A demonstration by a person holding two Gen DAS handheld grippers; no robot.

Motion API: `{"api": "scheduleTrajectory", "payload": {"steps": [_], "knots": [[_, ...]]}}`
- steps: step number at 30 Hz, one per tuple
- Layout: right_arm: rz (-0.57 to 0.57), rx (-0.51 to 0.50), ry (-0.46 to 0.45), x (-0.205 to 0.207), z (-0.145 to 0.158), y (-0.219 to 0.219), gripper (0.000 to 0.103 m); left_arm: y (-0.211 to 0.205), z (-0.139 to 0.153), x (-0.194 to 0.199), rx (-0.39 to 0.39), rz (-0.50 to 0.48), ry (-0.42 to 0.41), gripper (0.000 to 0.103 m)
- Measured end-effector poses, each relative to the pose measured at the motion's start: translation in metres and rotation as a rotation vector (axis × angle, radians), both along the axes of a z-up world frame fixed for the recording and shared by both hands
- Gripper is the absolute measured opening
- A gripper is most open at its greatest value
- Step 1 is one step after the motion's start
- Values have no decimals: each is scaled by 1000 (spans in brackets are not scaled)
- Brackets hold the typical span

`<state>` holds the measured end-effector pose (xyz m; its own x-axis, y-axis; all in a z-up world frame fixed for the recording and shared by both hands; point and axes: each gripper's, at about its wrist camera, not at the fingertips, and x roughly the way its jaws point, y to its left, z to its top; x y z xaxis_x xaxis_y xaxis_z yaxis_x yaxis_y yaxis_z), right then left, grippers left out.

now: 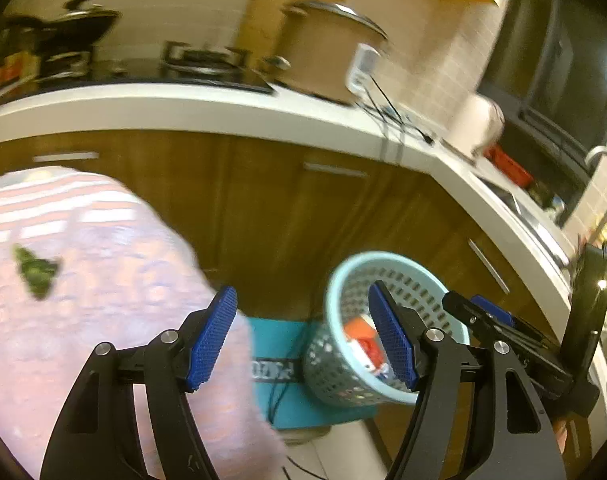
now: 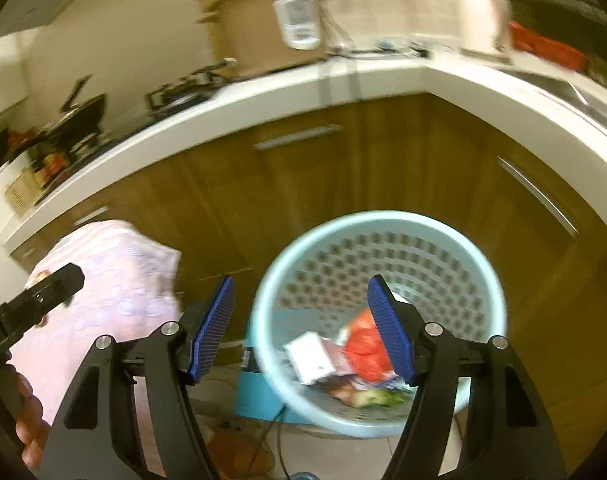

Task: Collect trash
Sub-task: 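Move both tools back over the table toward the orange peels and greens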

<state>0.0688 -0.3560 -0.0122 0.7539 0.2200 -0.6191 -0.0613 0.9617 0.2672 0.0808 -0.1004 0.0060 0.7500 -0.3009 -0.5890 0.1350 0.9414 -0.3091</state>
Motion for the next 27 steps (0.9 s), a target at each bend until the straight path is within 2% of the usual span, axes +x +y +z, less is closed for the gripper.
{"api": "scheduleTrajectory", "payload": {"steps": [6,14,16,20,27], "knots": [[149,-23,-52,-2,18,74,65,71,13,-30,-8,158,-29,67],[341,-34,-132,0,30,177,65,168,14,-66,37,449,-24,67],[386,-28,-145,1,29,202,65,191,8,-71,53,530,-5,67],[448,-45,-153,10,22,246,65,220,-7,-74,52,629,42,71],[524,-41,-68,34,-7,292,63,250,-42,-69,9,692,156,73]]}}
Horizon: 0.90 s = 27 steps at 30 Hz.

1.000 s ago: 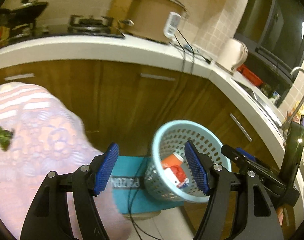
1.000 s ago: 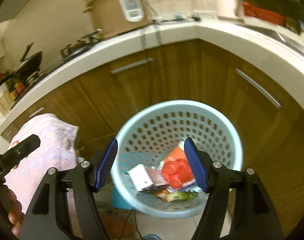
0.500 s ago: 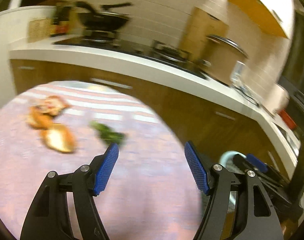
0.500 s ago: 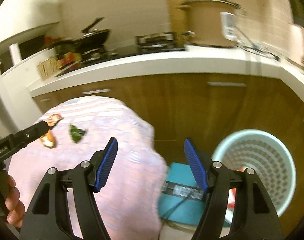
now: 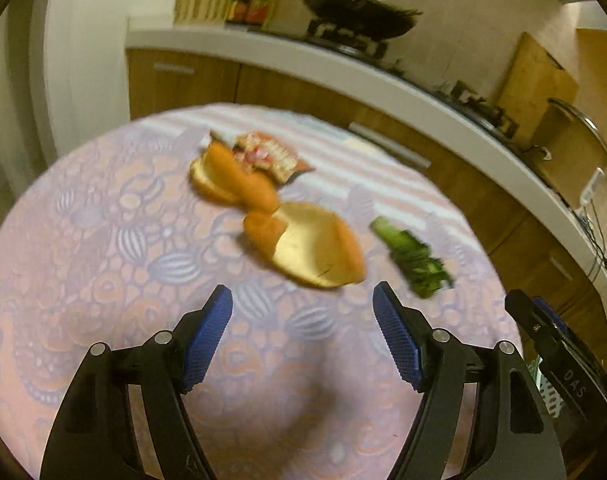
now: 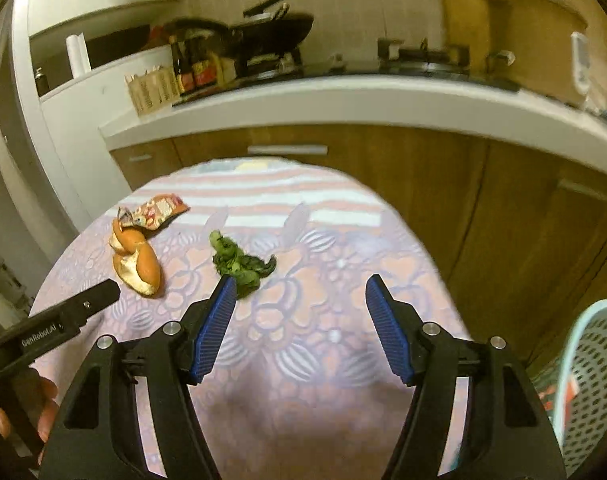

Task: Collect trash
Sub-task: 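Move both tools back over the table toward the orange peels and greens, then grasp an orange peel with the left gripper while the right gripper grasps the green stalk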

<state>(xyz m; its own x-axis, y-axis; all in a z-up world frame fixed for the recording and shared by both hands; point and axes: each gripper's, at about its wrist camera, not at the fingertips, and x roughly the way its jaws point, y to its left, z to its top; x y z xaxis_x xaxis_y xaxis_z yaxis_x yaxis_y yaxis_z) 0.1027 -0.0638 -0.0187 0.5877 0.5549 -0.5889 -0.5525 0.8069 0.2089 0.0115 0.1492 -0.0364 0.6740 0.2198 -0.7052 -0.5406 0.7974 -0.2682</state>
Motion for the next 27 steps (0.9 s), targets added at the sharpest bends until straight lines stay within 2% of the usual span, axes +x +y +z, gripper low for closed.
{"api": "scheduleTrajectory", "payload": {"steps": [3,6,10,15,18,19,20,22,25,27], "knots": [[7,-9,64,10,-17,6,63,6,-10,10,-41,8,32,76],[14,-10,80,15,-19,7,63,5,-15,26,-54,-12,61,79],[29,-13,102,17,-24,7,63,3,-18,50,12,-9,95,82],[56,-22,100,16,-24,12,63,7,-20,65,55,22,123,80],[74,-18,101,15,-24,12,64,8,-20,66,87,35,134,64],[80,-14,101,14,-24,12,64,8,-19,63,87,24,125,51],[84,-11,105,15,-24,12,64,7,-18,61,83,9,116,46],[92,-11,111,15,-24,13,64,6,-17,54,62,-32,98,24],[136,-13,121,14,-21,19,64,0,-12,42,60,-90,96,17],[159,-17,130,16,-19,26,64,-5,-11,31,57,-122,83,16]]}}
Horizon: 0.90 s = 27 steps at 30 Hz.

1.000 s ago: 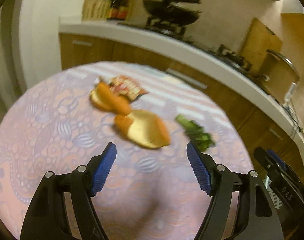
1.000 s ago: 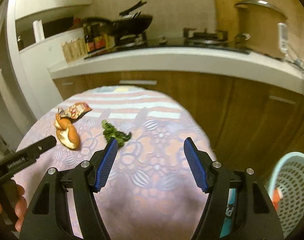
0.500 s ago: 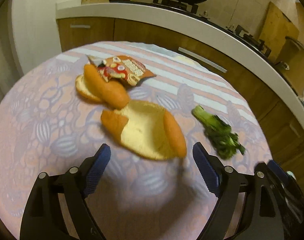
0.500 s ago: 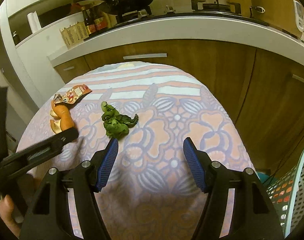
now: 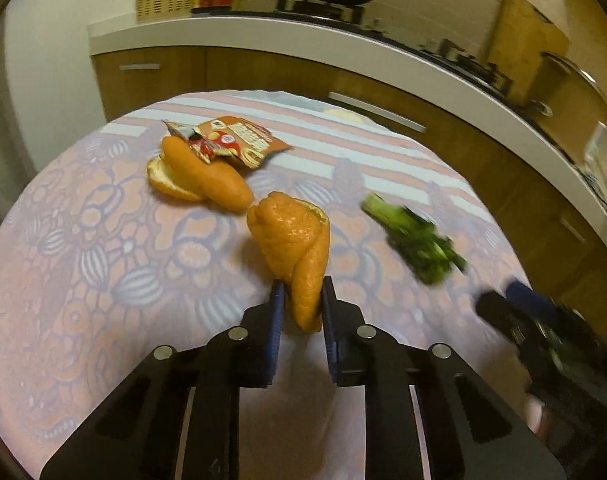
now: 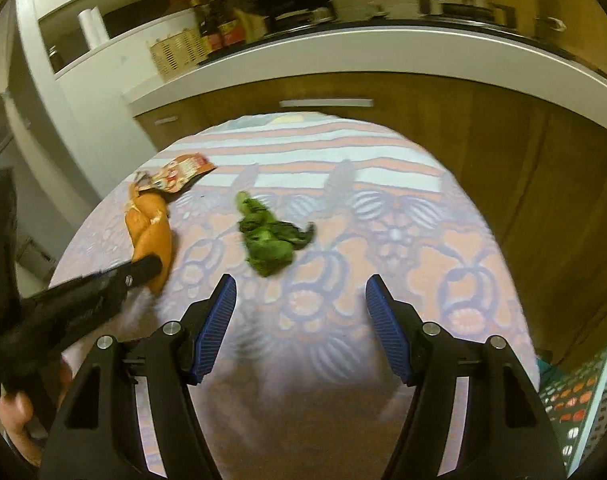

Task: Collect trash
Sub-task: 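Grasp an orange peel with the left gripper while the right gripper grasps the green stalk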

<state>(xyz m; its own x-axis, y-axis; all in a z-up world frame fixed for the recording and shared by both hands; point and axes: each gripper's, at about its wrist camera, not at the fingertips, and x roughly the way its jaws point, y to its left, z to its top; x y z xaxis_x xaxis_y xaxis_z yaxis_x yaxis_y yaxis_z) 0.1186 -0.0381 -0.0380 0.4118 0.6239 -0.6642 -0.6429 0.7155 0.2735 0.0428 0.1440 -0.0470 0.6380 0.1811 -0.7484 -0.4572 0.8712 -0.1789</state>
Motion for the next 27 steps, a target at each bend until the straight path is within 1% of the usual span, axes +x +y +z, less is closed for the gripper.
{"api": "scheduleTrajectory", "payload": {"steps": [3,5,7,9,11,14,15,17,18,19,20,21,22,23,24,25,27], "knots": [[25,-15,-13,2,8,15,64,-6,2,-19,13,-43,-50,16],[37,-33,-41,4,12,27,64,-6,0,-24,35,-49,-66,16],[41,-55,-58,8,10,39,64,-3,-4,-27,29,-41,-80,16],[40,-64,-54,13,5,45,64,2,-6,-30,9,-27,-96,16],[33,-77,-26,21,0,48,64,1,-4,-34,17,-21,-123,16],[26,-79,-24,25,-1,50,64,-4,-3,-33,41,-37,-120,16],[26,-96,-19,26,-3,53,64,-6,-2,-33,51,-43,-122,17],[23,-162,-15,27,-9,63,64,-7,-1,-33,61,-47,-127,17],[27,-177,-32,25,-8,67,62,-7,-1,-33,62,-46,-128,17],[48,-186,-52,21,-7,72,48,-7,-1,-33,61,-45,-130,17],[68,-199,-59,19,-8,77,39,-7,-1,-34,58,-44,-133,17],[69,-221,-71,17,-9,80,34,-6,-1,-34,56,-43,-134,17],[63,-238,-96,13,-9,82,25,-6,-1,-34,53,-42,-136,17],[67,-238,-104,11,-8,81,19,-6,0,-36,53,-40,-138,17],[80,-223,-101,8,-7,79,16,-6,0,-36,54,-39,-140,17],[94,-192,-93,6,-6,75,16,-7,0,-37,56,-38,-141,17],[78,-160,-99,1,-1,65,15,-9,1,-39,63,-37,-145,17]]}}
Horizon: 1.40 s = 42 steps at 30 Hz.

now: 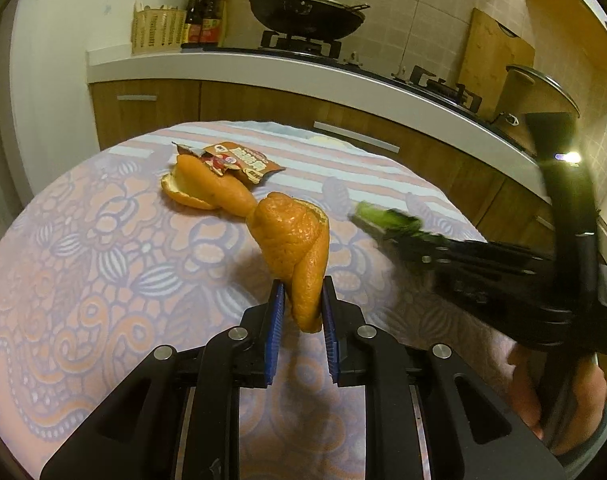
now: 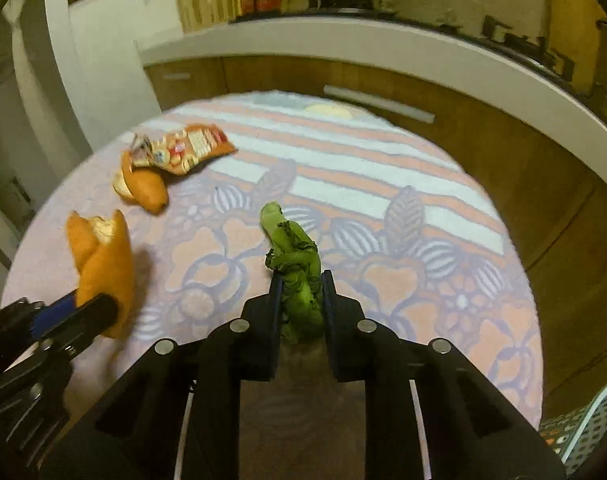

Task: Collect trash
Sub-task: 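Grasp an orange peel with the left gripper while the right gripper grasps the green stalk, then carry peel and green stalk over the wastebasket and open both grippers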

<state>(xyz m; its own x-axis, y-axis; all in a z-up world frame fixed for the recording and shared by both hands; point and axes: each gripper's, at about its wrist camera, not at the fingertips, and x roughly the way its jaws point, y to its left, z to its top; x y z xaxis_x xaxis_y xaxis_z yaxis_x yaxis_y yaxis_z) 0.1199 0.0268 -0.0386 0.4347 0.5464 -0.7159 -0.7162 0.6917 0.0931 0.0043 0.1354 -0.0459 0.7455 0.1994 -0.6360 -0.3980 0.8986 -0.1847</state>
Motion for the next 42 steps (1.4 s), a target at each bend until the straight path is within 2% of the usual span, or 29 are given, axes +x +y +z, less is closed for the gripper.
{"api": "scheduleTrajectory", "payload": {"steps": [4,7,9,16,25,29,33,37,42], "knots": [[-31,66,27,-11,7,-30,15,-7,3,-2,10,-8,1,17],[-63,87,8,-24,15,-56,15,-17,7,-6,-26,-38,-10,17],[-84,105,-10,-33,21,-73,15,-28,12,-8,-20,-62,-19,17],[-187,189,-63,-56,50,-150,15,-81,42,-6,11,-174,-69,17],[-408,202,-109,-67,62,-262,15,-164,64,20,25,-345,-95,17],[-525,166,-107,-66,55,-309,15,-213,61,39,33,-451,-73,17],[-698,47,-34,-52,34,-356,15,-259,50,63,37,-552,-29,17],[-792,93,70,-42,9,-407,15,-293,38,80,22,-623,5,17],[-875,98,134,-34,-15,-439,15,-333,20,101,0,-713,54,18]]}}
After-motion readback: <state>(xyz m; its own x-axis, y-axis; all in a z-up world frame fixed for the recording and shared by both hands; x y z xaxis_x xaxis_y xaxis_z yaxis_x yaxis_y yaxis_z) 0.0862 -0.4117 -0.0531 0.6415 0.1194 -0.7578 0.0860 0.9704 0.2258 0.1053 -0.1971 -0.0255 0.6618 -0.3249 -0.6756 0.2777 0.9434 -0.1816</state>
